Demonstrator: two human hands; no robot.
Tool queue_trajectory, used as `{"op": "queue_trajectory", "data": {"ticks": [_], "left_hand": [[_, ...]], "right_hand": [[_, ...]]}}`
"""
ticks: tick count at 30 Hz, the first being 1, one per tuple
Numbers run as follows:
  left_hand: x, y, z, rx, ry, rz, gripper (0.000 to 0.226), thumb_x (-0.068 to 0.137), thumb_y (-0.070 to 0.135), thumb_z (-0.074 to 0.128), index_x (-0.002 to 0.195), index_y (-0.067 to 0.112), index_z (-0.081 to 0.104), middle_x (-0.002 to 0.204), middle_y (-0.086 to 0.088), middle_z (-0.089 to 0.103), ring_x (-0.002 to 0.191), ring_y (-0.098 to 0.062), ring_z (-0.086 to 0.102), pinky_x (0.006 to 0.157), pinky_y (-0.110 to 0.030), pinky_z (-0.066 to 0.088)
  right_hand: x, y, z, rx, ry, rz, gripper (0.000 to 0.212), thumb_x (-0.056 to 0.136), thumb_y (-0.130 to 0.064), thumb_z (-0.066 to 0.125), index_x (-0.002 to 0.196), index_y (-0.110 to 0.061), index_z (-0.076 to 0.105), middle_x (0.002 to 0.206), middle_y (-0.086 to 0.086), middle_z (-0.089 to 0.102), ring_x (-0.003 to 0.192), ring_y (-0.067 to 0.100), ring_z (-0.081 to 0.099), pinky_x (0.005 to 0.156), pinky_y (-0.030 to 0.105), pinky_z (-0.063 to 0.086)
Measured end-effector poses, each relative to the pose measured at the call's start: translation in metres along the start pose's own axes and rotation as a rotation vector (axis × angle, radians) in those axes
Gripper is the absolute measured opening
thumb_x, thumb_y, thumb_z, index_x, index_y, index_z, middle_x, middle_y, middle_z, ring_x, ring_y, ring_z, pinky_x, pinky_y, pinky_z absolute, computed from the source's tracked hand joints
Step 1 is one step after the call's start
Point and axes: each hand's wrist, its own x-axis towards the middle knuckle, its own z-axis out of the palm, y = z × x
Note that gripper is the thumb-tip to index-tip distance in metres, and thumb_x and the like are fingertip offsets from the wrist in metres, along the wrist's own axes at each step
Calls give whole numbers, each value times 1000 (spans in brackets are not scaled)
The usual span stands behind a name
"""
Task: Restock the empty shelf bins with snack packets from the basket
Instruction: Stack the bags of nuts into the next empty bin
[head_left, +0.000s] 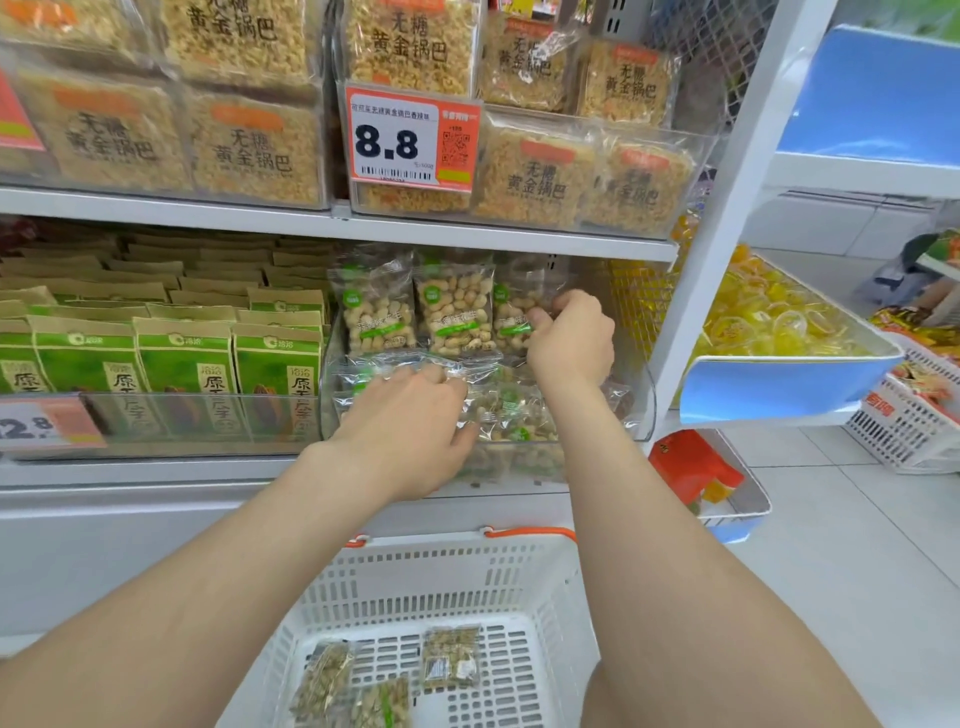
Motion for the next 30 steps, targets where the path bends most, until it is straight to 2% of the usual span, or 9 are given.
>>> {"op": "queue_trajectory", "data": {"ticks": [5, 8, 10, 13, 15, 19, 22, 25, 30], "left_hand": [[-5, 6, -1, -63, 89, 26, 40, 105, 51, 41, 121, 19, 61, 120, -2, 61, 112, -28, 58, 94, -43, 47], [-13, 7, -4, -142, 234, 47, 30, 102, 43, 48, 111, 20, 66, 108, 1, 63, 103, -26, 58, 91, -44, 49], [-23, 9, -7, -178, 320, 53, 22, 97, 37, 52, 88, 21, 64, 88, 2, 61, 88, -25, 58, 80, -43, 51], [-45, 14, -12, -151, 313, -59, 43, 91, 43, 49, 56, 19, 43, 56, 3, 46, 58, -27, 49, 51, -34, 39], [-62, 17, -10, -55, 194, -94, 48, 89, 49, 48, 55, 16, 42, 53, 4, 43, 52, -27, 44, 48, -29, 31], [-94, 6, 20, 9, -215, -21, 45, 91, 49, 52, 60, 16, 50, 59, 2, 51, 57, -21, 51, 54, -30, 44], [-112, -12, 58, 50, -475, 37, 38, 94, 43, 51, 65, 17, 53, 75, -4, 60, 69, -28, 60, 63, -33, 49], [-126, -25, 105, 109, -660, 77, 27, 99, 34, 46, 87, 20, 66, 96, -4, 69, 88, -27, 67, 73, -39, 56], [-142, -32, 173, 173, -957, 146, 19, 100, 5, 43, 88, 13, 55, 88, -4, 56, 72, -23, 54, 62, -38, 48]], "right_hand": [[-17, 6, -6, -180, 58, -106, 49, 96, -38, 73, 126, -8, 49, 124, 14, 61, 110, 39, 64, 90, 50, 53], [-34, 10, -14, -158, 12, -286, 32, 97, -24, 68, 121, -11, 50, 118, 12, 61, 103, 35, 64, 79, 42, 49], [-50, 7, -25, -68, -62, -436, 14, 95, -15, 59, 109, -16, 57, 100, 6, 66, 90, 30, 62, 69, 37, 42], [-85, 5, -38, 19, -231, -560, 14, 89, -17, 52, 94, -22, 63, 65, -6, 58, 66, 23, 56, 59, 36, 45], [-109, 8, -45, 24, -344, -595, 16, 84, -22, 47, 80, -24, 63, 60, -6, 58, 62, 23, 57, 58, 38, 50], [-145, 19, -45, -111, -670, -672, 23, 83, -17, 46, 62, -16, 56, 59, 5, 61, 59, 27, 60, 53, 44, 55], [-169, 33, -24, -342, -899, -687, 23, 87, -15, 48, 67, -13, 59, 69, 10, 62, 65, 33, 61, 57, 44, 56], [-192, 49, 5, -536, -1061, -701, 18, 88, -13, 50, 84, -14, 68, 86, 8, 67, 83, 33, 64, 70, 42, 59], [-213, 61, 45, -747, -1287, -704, 17, 89, 0, 51, 77, -13, 52, 80, 7, 56, 65, 27, 52, 55, 31, 40]]}}
